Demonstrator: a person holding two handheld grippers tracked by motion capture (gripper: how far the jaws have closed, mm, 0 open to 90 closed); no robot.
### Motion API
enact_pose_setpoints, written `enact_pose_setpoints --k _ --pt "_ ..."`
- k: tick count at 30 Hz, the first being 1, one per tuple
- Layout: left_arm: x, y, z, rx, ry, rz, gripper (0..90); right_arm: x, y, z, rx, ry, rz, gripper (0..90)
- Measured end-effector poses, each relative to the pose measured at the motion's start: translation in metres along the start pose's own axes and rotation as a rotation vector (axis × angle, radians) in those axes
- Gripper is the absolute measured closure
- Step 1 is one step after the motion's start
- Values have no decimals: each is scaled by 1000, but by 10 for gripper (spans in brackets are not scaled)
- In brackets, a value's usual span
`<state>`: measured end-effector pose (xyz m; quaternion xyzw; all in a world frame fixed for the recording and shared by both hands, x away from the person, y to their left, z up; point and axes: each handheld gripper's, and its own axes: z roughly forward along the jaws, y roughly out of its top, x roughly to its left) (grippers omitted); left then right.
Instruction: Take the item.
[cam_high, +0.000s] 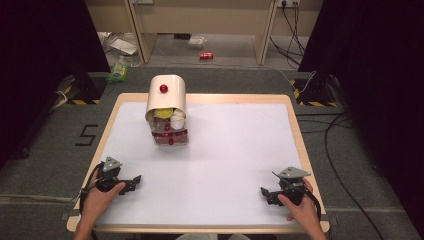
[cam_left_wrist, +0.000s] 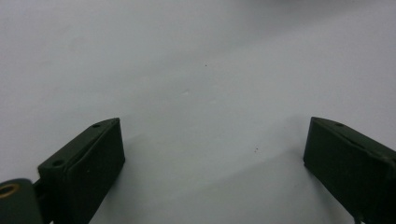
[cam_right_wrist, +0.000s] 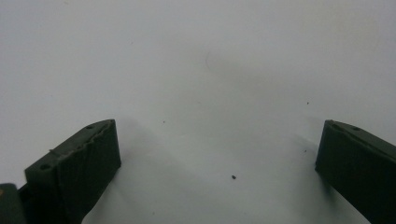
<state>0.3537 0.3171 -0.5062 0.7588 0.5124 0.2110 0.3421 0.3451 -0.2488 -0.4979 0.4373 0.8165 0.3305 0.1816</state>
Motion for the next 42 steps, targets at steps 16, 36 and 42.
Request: enact_pose_setpoints --k 16,36,42 --pt "-1 0 -3 -19 -7 8 96 0 0 0 0 0 0 4" --pt "-26 26 -20 -114 -82 77 151 0 0 0 1 1 1 4" --pt "-31 37 -24 -142 -96 93 151 0 0 0 1 0 0 4"
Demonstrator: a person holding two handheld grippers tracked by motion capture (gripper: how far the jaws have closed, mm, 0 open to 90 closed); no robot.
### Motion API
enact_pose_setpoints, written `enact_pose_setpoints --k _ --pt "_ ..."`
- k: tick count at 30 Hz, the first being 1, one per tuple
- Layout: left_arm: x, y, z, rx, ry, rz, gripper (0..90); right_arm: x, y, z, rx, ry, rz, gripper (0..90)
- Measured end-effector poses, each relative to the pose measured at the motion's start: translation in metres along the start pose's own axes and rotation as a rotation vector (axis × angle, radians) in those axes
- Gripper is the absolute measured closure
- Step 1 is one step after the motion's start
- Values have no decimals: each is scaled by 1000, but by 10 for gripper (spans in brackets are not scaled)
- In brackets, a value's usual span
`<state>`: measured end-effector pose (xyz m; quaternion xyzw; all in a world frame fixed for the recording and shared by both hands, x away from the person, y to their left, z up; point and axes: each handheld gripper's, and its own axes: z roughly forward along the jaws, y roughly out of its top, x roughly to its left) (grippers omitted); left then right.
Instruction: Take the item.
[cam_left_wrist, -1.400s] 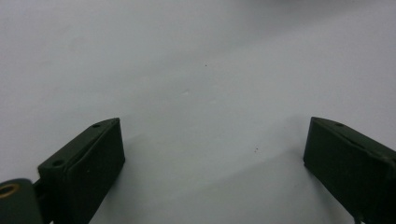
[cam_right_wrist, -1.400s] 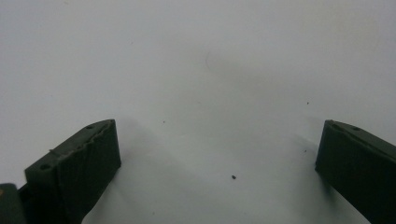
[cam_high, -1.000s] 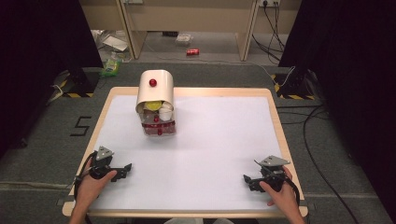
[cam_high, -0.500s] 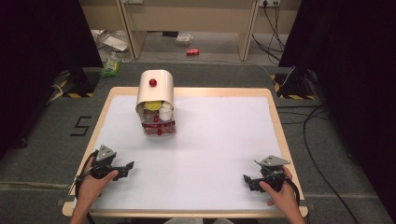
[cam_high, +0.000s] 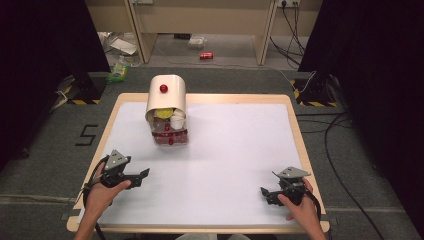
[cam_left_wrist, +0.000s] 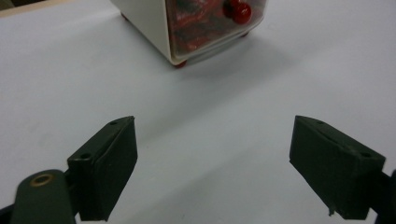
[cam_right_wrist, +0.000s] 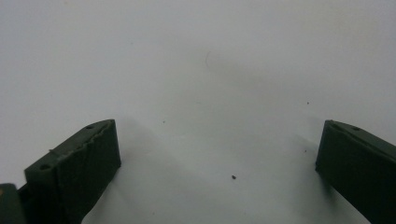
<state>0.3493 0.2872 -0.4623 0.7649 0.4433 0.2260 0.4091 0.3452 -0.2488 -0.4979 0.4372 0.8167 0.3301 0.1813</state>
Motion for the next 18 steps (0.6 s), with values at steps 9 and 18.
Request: enact_pose_setpoints --k 9,18 --pt "-16 29 1 -49 -45 45 151 0 0 0 0 0 0 4" --pt "-26 52 1 -99 -66 85 151 0 0 0 0 0 0 4"
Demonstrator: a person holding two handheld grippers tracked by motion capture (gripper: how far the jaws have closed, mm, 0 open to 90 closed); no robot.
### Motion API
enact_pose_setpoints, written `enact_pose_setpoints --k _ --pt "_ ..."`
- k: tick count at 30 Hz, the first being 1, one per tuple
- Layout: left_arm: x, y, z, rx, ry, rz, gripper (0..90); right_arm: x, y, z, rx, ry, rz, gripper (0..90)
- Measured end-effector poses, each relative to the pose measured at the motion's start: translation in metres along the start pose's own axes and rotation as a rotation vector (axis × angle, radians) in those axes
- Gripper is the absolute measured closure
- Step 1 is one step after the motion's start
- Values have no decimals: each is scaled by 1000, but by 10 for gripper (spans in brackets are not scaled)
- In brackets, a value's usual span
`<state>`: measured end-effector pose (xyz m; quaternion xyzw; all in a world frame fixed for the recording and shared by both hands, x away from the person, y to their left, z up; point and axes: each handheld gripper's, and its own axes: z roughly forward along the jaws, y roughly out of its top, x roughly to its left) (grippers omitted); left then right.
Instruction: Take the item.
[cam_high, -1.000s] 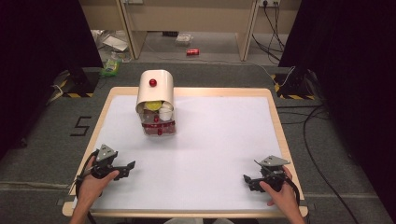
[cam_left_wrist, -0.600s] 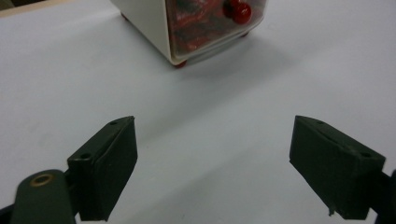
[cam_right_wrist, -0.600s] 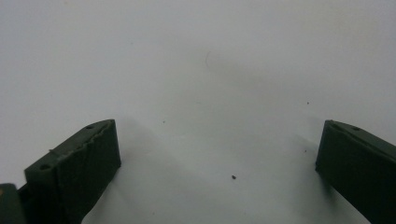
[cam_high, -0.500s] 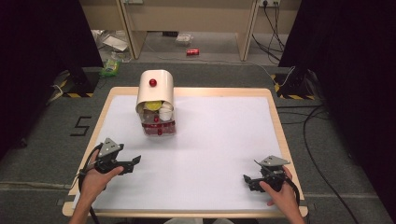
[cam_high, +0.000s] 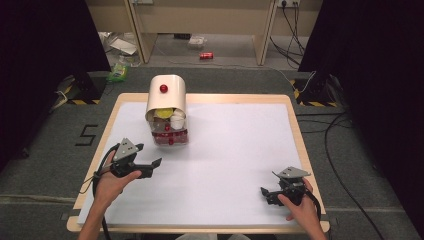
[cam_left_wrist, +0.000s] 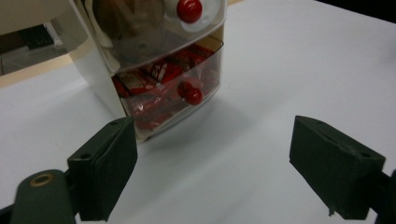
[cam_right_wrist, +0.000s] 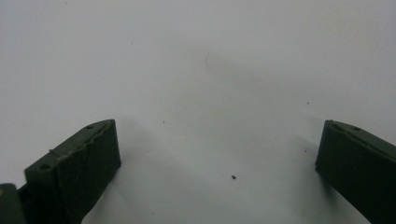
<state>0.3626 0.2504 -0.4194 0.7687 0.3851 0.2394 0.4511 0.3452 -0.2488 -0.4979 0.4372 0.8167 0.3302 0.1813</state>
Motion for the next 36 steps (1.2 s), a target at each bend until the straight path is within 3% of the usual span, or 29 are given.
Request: enact_pose_setpoints --k 13,21,36 --pt "-4 28 5 -24 -23 52 152 0 0 0 0 0 0 4" --pt "-3 40 8 -35 -36 61 151 0 0 0 0 0 0 4" --pt "-5 66 17 -62 -35 103 151 0 0 0 0 0 0 4"
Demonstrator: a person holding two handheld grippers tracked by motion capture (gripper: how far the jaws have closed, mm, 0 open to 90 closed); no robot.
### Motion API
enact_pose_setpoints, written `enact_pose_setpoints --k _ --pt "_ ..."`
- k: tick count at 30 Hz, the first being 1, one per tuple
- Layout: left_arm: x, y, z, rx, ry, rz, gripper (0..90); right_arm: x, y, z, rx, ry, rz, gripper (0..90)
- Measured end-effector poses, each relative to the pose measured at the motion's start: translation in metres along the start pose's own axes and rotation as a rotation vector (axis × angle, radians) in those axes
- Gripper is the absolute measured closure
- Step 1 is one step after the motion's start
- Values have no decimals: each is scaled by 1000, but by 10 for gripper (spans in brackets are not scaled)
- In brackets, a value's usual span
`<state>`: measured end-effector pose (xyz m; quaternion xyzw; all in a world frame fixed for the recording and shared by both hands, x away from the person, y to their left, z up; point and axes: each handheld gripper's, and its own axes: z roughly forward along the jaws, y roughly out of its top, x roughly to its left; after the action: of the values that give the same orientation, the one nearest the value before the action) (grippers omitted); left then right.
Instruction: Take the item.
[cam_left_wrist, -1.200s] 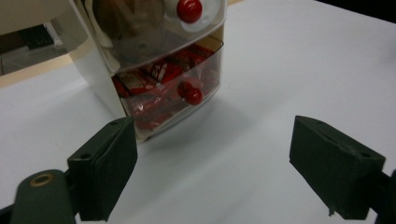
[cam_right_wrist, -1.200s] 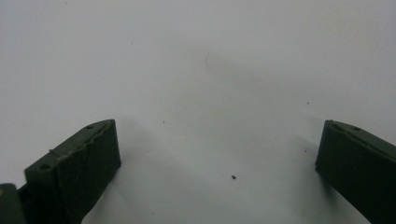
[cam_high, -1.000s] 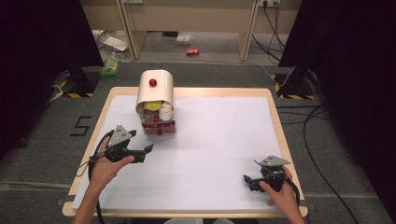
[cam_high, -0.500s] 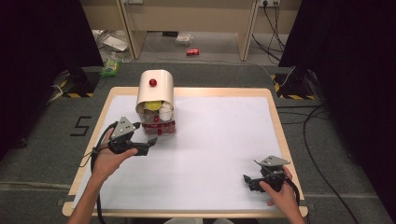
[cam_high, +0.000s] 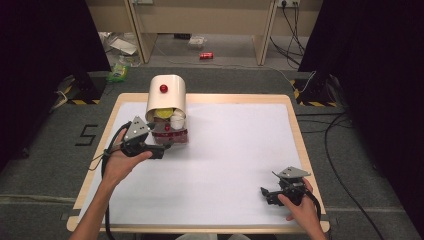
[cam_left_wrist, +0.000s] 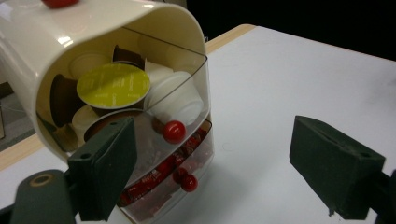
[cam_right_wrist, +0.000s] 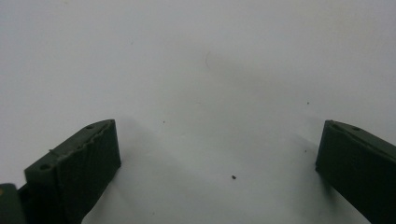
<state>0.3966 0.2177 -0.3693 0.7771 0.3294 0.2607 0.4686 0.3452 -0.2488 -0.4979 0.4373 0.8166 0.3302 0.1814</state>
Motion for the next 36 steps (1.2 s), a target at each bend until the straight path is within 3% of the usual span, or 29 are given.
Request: enact_pose_setpoints --k 3,5,12,21,29,33,36 --pt "1 6 5 -2 8 22 151 0 0 0 0 0 0 4" --pt "3 10 9 4 6 7 151 0 0 0 0 0 0 4" --pt "10 13 20 20 21 11 151 0 0 0 0 0 0 4" --pt "20 10 35 58 25 -16 151 0 0 0 0 0 0 4" --pt "18 7 37 71 36 -12 146 0 0 0 0 0 0 4" --pt "17 7 36 77 43 9 141 0 0 0 0 0 -1 4" --pt "12 6 32 85 34 -3 139 0 0 0 0 -1 0 4"
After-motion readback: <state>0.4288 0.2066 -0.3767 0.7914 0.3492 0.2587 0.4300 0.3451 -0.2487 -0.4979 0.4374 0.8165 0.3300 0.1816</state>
